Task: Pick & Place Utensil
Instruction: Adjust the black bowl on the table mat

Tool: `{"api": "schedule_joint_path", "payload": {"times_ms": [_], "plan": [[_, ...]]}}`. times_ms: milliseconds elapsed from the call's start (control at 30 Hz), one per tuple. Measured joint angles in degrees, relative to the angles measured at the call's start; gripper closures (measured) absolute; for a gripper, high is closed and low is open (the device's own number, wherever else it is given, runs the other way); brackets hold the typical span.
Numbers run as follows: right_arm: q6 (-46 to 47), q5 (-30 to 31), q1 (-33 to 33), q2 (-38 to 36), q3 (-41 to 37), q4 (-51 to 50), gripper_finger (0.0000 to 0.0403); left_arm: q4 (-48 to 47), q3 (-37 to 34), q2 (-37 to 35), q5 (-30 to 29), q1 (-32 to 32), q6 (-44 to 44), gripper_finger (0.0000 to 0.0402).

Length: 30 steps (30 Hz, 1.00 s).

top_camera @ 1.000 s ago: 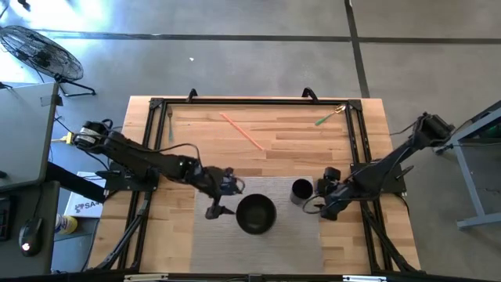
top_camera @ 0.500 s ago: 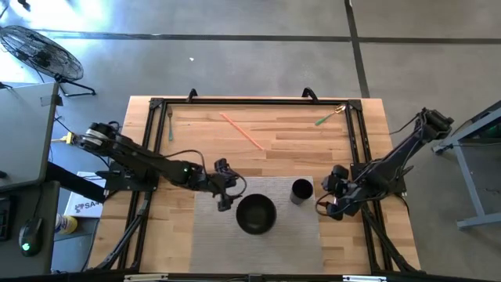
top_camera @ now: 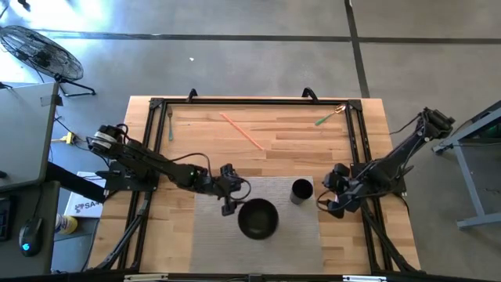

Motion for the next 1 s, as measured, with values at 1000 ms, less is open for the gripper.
{"api": "schedule_joint_path", "payload": {"times_ms": [1000], "plan": [[-14.1,7.1,-22.3,0.1,16.4,-23.2,0.0041,22.1,0.0,-1.3,-6.1,2.9,5.0,0.0027]]}}
